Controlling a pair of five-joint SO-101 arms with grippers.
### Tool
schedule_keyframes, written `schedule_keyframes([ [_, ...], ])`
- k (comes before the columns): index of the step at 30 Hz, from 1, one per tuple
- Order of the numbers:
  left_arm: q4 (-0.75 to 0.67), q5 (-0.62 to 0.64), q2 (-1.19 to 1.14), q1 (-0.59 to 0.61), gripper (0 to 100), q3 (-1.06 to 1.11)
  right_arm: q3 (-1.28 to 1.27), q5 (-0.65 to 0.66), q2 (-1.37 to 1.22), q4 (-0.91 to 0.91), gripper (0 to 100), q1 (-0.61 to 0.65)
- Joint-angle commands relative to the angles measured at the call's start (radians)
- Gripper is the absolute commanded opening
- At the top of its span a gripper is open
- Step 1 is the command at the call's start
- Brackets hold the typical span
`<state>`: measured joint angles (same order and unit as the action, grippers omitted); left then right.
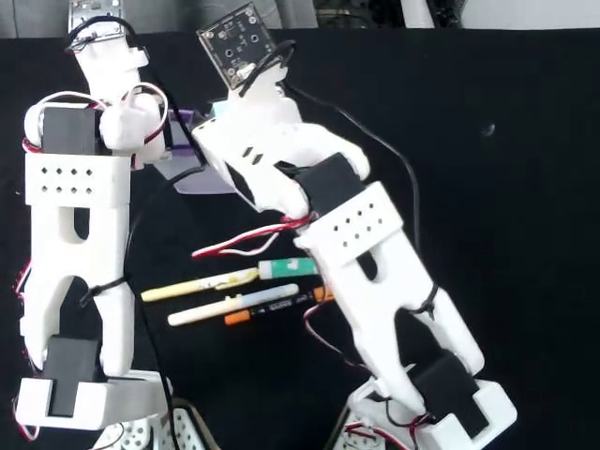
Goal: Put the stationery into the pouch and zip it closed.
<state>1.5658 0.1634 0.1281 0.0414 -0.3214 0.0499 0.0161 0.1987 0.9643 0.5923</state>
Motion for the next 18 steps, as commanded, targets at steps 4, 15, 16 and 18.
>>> schedule_keyframes([
  [4,-0.008,0.012,-0.017,0.005,3,0.021,0.021,0.037,0.038,0.012,1.3,0.029],
  [15,-0.008,0.012,-0.017,0.021,3,0.021,-0.117,0.1,0.102,-0.097,1.1,0.066],
  [16,-0.008,0.012,-0.017,0.022,3,0.021,-0.12,0.12,0.104,-0.097,1.1,0.069],
  [18,-0.008,0.012,-0.015,0.024,3,0.021,-0.116,0.157,0.104,-0.087,1.2,0.092],
])
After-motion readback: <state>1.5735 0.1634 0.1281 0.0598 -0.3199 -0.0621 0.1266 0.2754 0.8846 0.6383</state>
